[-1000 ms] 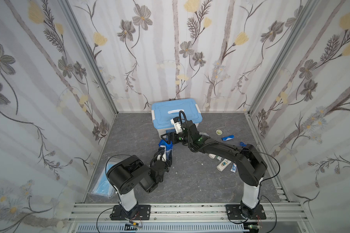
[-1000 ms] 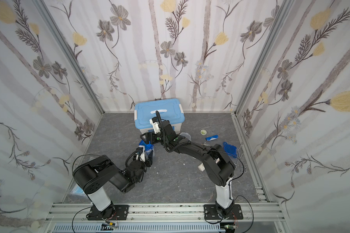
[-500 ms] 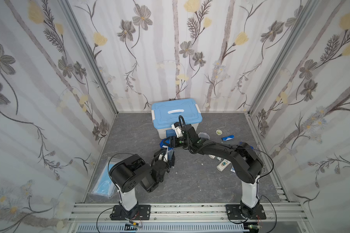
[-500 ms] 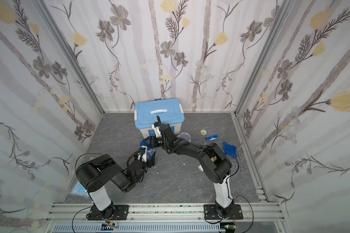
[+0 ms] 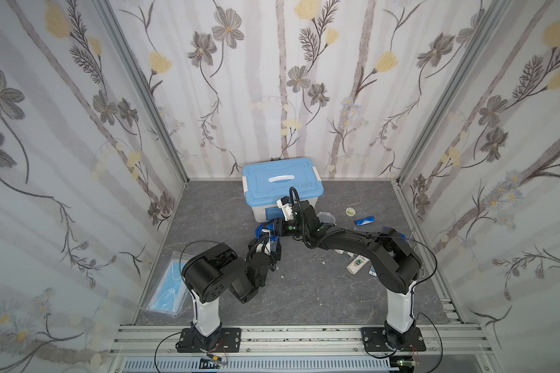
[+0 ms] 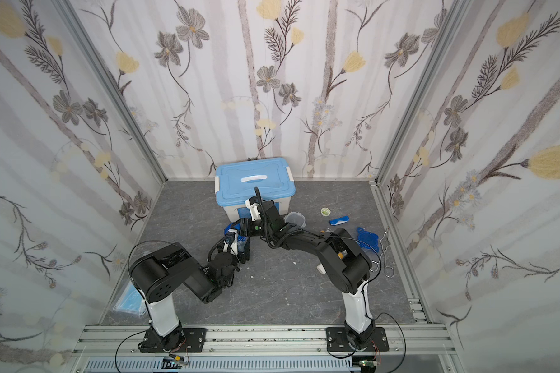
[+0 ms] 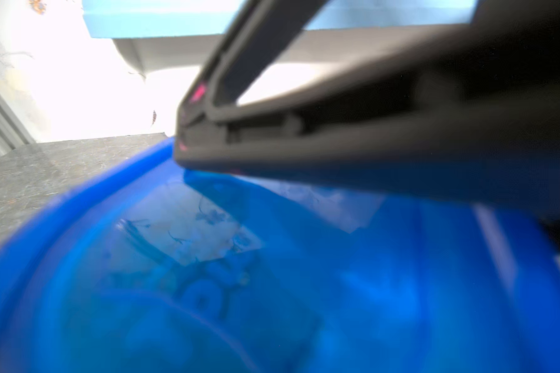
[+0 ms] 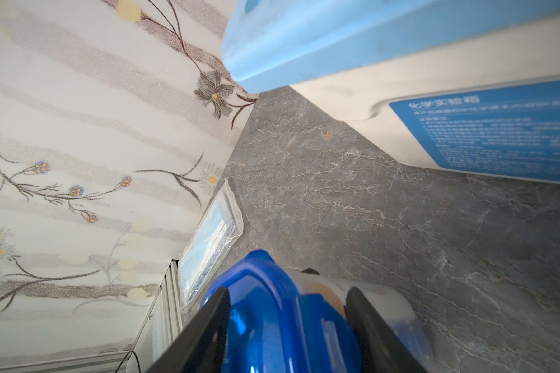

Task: Take out toiletry kits
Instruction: Pick up the container from the center of the board.

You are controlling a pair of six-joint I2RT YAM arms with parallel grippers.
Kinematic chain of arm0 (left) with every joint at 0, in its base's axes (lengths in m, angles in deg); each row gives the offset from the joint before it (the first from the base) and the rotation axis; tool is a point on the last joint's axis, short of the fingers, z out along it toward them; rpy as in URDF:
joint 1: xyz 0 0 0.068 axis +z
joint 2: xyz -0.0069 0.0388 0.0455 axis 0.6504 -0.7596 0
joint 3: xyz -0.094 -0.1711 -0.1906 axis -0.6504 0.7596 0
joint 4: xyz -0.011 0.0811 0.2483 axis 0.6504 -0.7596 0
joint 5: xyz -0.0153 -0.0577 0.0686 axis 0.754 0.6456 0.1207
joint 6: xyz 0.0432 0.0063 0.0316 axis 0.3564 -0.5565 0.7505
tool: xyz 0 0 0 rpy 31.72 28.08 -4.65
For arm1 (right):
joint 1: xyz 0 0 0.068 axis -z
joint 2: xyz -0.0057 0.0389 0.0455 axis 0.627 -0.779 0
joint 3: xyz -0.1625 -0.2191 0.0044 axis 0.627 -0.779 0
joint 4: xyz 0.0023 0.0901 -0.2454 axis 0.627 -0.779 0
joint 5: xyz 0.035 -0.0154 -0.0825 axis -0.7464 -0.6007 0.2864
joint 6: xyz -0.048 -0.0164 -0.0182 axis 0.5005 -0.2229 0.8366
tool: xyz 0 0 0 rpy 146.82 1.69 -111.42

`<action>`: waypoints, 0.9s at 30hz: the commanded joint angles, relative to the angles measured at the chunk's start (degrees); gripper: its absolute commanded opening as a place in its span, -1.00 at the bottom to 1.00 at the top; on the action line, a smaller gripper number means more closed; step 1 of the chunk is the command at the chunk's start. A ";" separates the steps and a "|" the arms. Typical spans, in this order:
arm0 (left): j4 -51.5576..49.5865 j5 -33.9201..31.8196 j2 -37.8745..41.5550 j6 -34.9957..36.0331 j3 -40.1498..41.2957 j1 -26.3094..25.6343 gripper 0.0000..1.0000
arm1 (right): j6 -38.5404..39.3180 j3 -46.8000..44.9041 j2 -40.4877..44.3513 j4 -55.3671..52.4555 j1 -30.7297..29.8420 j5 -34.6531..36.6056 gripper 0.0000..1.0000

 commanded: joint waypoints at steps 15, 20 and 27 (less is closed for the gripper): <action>-0.11 9.13 15.75 3.90 4.98 -0.01 0.06 | -0.35 1.90 4.76 -2.35 -0.36 -4.65 0.28; -5.77 12.43 25.69 1.99 6.53 -0.12 0.11 | 0.74 2.88 11.02 -4.99 2.14 -2.86 0.44; -35.43 16.04 48.57 -0.17 1.15 0.13 0.15 | 2.51 -1.29 23.67 -5.49 3.96 -3.87 0.56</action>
